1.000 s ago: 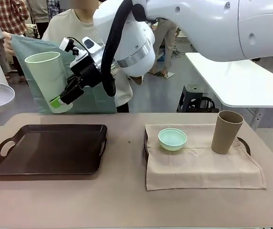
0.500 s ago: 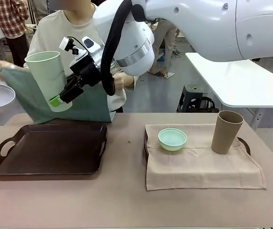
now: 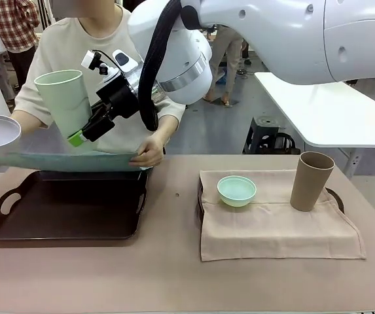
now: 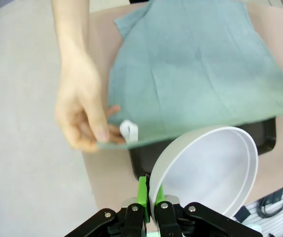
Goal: Set up a tray with a mat and arrange the tableware.
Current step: Place the Picnic Bowl and Reusable plastic cup back onto the Handle tray in front of the human's position.
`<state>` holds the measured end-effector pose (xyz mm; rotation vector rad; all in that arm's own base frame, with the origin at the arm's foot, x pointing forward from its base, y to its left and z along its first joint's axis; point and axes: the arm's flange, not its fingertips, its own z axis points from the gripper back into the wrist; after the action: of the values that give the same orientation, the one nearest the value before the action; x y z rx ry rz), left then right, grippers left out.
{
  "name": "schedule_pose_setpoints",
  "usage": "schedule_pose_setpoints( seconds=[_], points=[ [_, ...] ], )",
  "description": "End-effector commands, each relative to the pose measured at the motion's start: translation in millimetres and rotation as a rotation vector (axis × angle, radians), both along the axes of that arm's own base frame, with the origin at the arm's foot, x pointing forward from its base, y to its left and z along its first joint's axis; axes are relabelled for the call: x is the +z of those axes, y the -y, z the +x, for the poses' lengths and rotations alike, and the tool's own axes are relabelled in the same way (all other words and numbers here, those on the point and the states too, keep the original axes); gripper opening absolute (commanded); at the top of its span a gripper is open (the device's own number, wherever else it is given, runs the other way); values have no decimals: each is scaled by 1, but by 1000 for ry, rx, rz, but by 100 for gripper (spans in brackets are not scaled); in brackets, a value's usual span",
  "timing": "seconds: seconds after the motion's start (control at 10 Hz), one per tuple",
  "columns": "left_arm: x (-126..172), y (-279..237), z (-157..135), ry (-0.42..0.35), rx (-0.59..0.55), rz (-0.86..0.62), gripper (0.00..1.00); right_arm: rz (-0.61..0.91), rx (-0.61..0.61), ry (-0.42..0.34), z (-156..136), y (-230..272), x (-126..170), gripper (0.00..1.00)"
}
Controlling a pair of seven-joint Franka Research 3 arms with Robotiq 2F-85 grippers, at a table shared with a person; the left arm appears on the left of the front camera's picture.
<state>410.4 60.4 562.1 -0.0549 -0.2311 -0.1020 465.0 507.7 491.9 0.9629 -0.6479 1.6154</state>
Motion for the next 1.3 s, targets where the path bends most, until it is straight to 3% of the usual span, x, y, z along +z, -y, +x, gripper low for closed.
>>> schedule_pose_setpoints(
  seconds=[0.0,1.2],
  points=[
    [2,0,1,14,0,1,4,4,8,3,-1,0,1,79],
    [2,0,1,14,0,1,4,4,8,3,-1,0,1,79]
  ],
)
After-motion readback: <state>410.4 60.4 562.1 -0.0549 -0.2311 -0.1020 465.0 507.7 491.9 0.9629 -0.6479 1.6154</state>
